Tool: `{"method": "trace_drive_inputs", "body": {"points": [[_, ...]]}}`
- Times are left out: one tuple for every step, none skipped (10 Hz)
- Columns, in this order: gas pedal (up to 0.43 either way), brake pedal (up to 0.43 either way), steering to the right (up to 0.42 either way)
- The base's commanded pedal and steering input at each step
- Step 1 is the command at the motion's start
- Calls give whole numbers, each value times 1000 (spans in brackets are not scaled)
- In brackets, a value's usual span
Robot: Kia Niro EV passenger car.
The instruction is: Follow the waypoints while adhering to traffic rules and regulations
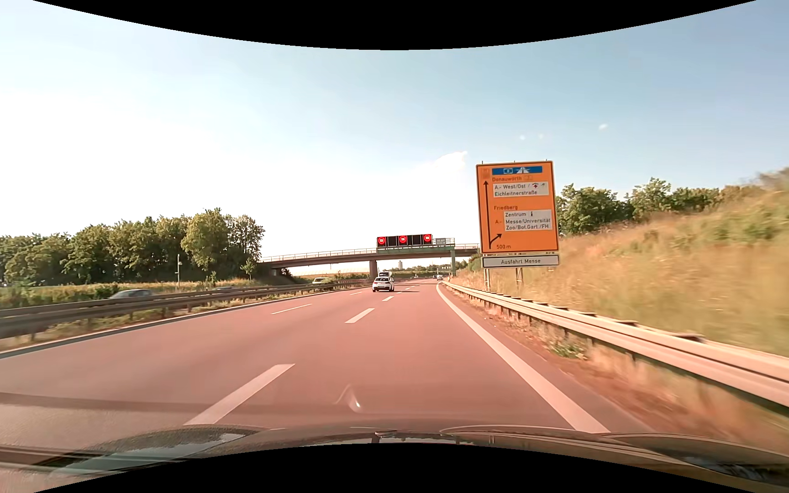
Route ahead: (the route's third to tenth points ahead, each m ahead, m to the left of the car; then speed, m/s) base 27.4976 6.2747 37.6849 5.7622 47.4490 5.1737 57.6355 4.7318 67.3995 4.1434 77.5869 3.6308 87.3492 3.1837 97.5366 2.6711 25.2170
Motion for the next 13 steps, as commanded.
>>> {"method": "trace_drive_inputs", "body": {"points": [[209, 6, 1], [209, 6, 1], [209, 6, 1], [209, 6, 1], [209, 6, 1], [209, 6, 1], [220, 6, 1], [228, 6, 1], [240, 6, 1], [260, 6, 1], [268, 6, 1], [268, 6, 1], [268, 6, 2]]}}
